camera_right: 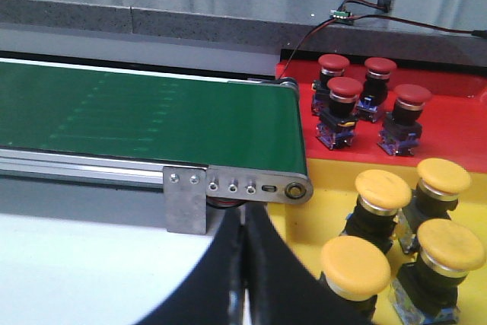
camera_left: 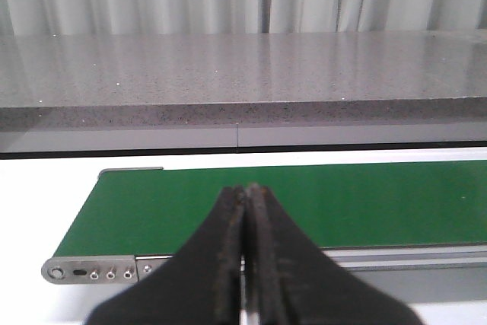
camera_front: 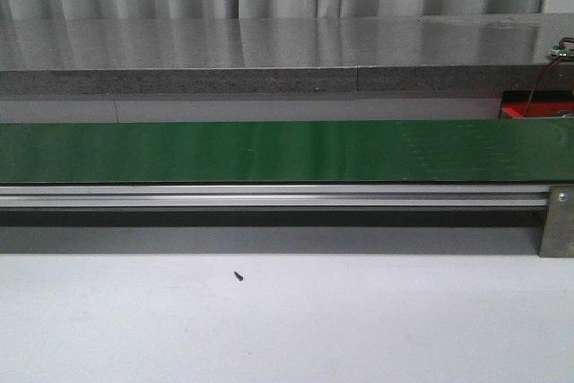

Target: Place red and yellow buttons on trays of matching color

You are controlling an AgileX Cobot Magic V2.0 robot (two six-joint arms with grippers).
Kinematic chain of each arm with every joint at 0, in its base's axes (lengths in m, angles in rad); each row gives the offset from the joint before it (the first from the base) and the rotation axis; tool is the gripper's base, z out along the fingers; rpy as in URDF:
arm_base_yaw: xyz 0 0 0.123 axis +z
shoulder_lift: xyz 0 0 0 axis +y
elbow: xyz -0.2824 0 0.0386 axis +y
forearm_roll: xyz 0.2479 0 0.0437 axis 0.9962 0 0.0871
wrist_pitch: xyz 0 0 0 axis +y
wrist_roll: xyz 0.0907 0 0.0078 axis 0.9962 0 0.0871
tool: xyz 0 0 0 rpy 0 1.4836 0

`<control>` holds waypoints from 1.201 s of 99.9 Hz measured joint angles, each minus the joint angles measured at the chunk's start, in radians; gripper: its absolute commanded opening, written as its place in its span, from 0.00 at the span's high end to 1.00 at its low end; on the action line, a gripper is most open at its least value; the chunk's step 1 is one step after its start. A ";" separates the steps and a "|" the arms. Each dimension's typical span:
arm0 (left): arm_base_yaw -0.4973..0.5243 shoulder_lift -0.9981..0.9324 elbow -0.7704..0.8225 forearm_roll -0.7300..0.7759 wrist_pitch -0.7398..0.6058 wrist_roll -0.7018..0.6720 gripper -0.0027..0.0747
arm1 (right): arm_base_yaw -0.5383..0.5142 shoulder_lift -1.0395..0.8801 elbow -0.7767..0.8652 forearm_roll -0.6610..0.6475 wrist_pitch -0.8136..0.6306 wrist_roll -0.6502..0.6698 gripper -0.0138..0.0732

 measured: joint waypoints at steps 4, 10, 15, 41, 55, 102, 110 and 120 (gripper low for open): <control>0.000 -0.011 0.024 0.005 -0.010 -0.004 0.99 | 0.000 0.000 0.000 0.000 0.000 0.000 0.92; 0.000 -0.013 0.067 0.016 -0.023 -0.008 0.99 | 0.000 0.000 0.000 0.000 0.000 0.000 0.92; 0.000 -0.013 0.096 0.026 -0.038 -0.015 0.99 | 0.000 0.000 0.000 0.000 0.000 0.000 0.92; 0.000 -0.013 0.160 0.044 -0.166 -0.049 0.99 | 0.000 0.000 0.000 0.000 0.000 0.000 0.92; 0.000 -0.013 0.160 0.052 -0.191 -0.049 0.99 | 0.000 0.000 0.000 0.000 0.000 0.000 0.92; 0.000 -0.013 0.160 0.032 -0.197 -0.049 0.99 | 0.000 0.000 0.000 0.000 0.002 0.000 0.92; 0.000 -0.013 0.160 0.030 -0.198 -0.049 0.99 | 0.000 0.000 0.000 0.000 0.002 0.000 0.92; 0.000 -0.013 0.160 0.030 -0.198 -0.049 0.99 | 0.000 0.000 0.000 0.000 0.002 0.000 0.92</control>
